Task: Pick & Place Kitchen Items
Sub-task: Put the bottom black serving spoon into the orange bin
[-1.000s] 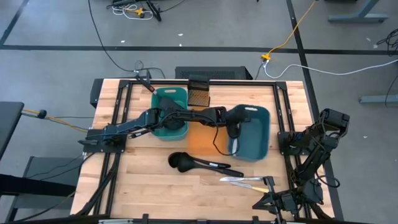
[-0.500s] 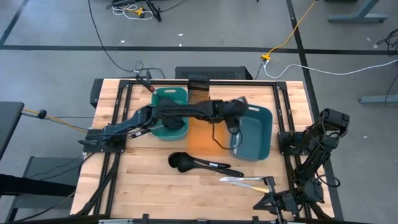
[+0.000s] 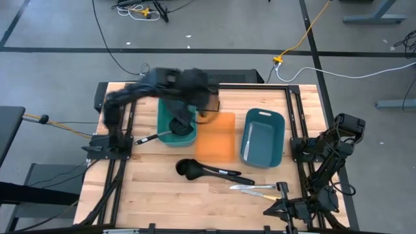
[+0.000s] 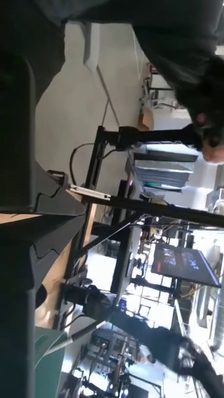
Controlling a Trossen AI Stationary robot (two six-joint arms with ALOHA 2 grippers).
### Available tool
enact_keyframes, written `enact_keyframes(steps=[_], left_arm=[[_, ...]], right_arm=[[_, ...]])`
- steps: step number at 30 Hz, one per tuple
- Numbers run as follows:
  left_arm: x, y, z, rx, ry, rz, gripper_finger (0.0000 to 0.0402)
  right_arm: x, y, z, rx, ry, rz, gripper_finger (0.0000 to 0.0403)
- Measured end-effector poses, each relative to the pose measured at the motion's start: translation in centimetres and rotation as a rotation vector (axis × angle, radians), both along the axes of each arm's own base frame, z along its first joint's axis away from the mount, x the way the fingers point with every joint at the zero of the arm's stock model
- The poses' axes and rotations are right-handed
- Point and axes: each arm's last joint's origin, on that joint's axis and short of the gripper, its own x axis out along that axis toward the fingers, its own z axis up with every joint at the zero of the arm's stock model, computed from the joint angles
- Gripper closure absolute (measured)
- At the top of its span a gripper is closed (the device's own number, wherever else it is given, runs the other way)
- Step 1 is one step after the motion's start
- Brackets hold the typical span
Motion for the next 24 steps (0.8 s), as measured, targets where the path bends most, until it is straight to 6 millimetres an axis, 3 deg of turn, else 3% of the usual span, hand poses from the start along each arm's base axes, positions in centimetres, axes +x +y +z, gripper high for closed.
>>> enact_keyframes(steps=[7,10,13,16,19,24], left_arm=[[-9.6,-1.8,7.4,-0.469,-0.425,0.064,0.0398],[-12.6,-3.1,9.8,-0.568,-0.640,0.111,0.0399],[-15.3,-4.6,10.8,-0.565,-0.784,0.164,0.0399],[-18.1,-5.7,10.7,-0.552,-0.846,0.196,0.0400],[-19.2,-6.5,9.0,-0.601,-0.875,0.175,0.0400],[-17.3,-8.3,2.3,-0.649,-0.976,0.095,0.0400]], right_arm=[[0.0,0.0,0.0,0.016,0.008,-0.015,0.0392],[0.1,-0.1,-0.1,0.020,0.016,-0.017,0.0392],[0.2,-0.1,-0.2,0.022,0.018,-0.020,0.0392],[0.3,-0.2,-0.2,0.027,0.020,-0.020,0.0392],[0.5,-0.2,-0.2,0.031,0.022,-0.020,0.0392],[0.6,-0.3,-0.4,0.029,0.030,-0.022,0.0392]])
